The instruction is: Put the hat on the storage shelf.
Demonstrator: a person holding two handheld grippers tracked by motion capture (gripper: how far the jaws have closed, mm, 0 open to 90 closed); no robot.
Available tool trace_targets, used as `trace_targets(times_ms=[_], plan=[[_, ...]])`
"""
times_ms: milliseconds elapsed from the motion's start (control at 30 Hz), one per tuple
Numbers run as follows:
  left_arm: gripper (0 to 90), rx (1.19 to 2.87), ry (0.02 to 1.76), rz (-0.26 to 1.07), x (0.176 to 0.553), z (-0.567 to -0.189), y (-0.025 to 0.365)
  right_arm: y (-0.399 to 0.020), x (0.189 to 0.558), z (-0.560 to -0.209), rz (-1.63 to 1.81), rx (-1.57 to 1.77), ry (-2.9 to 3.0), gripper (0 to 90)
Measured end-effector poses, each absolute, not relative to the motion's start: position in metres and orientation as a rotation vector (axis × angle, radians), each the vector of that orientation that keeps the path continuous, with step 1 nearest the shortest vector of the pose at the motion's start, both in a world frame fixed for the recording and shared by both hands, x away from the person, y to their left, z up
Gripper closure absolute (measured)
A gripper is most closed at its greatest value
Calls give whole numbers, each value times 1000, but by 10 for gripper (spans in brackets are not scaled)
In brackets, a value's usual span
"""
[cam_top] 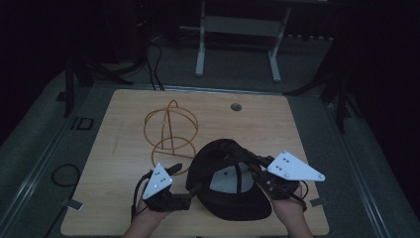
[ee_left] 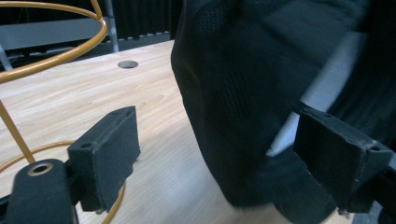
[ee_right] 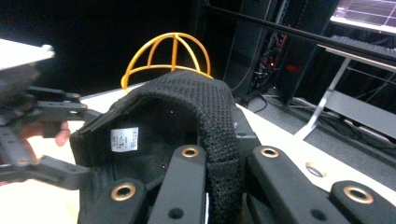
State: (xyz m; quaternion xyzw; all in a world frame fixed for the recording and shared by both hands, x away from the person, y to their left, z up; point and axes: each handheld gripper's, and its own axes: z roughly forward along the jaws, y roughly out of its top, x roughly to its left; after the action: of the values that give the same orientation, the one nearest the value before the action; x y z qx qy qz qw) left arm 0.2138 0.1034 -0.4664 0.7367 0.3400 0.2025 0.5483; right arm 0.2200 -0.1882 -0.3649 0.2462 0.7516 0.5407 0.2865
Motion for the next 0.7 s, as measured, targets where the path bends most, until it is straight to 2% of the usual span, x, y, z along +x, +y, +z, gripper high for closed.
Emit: trace_targets(times_ms=[67, 100, 133, 233, 267, 300, 400, 700], plan=[[278, 1733, 811, 500, 215, -467, 102, -187, 219, -365, 1450, 653, 2016, 870], [278, 1719, 817, 505, 218, -469, 100, -186, 218, -366, 1454, 649, 2019, 870], [389, 1710, 823, 508, 218, -469, 99, -184, 216, -366, 1469, 639, 2034, 870], [590, 1711, 845, 519, 220, -471, 97, -183, 215, -367, 1463, 629, 2041, 870], [590, 1704, 869, 505, 221, -473, 96, -183, 214, -368, 1472, 631, 2045, 869], [694, 1701, 877, 509, 222, -474, 97, -182, 214, -368, 1473, 628, 2049, 870], [853, 1681, 894, 521, 222, -474, 97, -181, 212, -369, 1465, 625, 2058, 869], [888, 1665, 870, 551, 221, -463, 98, -185, 206, -376, 1500, 645, 2055, 866]])
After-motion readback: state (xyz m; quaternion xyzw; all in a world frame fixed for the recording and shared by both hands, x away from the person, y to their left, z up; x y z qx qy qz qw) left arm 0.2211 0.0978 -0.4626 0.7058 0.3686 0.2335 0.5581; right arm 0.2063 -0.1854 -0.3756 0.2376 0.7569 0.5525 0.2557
